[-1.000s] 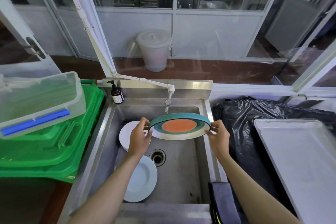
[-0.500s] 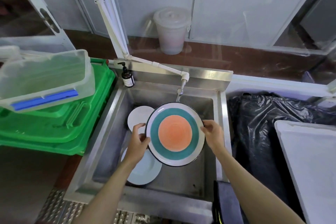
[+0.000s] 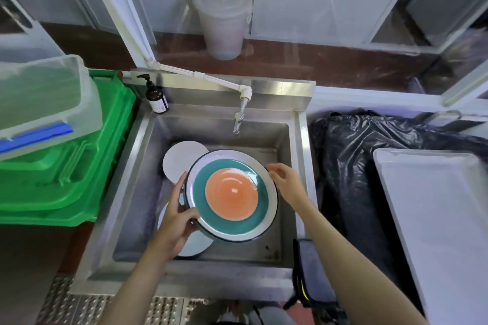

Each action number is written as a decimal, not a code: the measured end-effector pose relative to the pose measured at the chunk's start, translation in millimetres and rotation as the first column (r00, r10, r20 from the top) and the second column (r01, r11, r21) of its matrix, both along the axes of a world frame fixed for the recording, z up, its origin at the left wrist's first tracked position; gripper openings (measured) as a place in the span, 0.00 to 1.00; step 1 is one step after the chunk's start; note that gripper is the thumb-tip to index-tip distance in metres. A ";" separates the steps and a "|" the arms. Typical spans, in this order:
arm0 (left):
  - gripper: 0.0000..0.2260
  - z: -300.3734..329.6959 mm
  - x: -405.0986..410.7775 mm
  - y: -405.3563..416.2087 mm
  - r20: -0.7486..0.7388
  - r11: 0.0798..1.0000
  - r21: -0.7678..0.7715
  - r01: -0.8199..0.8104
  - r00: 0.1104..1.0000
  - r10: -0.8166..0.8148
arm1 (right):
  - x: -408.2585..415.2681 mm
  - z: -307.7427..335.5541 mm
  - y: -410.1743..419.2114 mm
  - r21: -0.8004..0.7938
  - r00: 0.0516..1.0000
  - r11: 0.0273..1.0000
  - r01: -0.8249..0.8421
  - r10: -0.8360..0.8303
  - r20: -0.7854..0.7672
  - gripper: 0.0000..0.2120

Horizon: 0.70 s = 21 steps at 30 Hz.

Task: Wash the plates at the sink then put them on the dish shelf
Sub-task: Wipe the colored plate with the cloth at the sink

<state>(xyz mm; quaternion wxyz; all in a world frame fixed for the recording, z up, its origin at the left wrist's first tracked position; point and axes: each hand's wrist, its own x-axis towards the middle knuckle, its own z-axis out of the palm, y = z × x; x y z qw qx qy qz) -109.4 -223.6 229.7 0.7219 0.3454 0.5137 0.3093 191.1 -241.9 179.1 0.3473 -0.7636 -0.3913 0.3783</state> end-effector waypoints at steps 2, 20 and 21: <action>0.43 0.8 4.1 -3.3 0.002 1.000 -0.004 -0.020 1.000 0.020 | -0.3 -4.0 -26.3 0.035 0.992 0.991 0.129 -0.130 0.008 0.10; 0.45 11.2 -3.8 -31.5 -0.030 0.994 0.026 -0.109 0.994 0.110 | -54.8 -68.0 -193.4 -0.549 0.716 0.676 0.492 0.045 0.697 0.40; 0.45 13.1 -5.6 -33.4 -0.038 0.994 0.033 -0.107 0.993 0.109 | -56.0 -70.7 -192.1 -0.546 0.699 0.675 0.497 0.062 0.713 0.40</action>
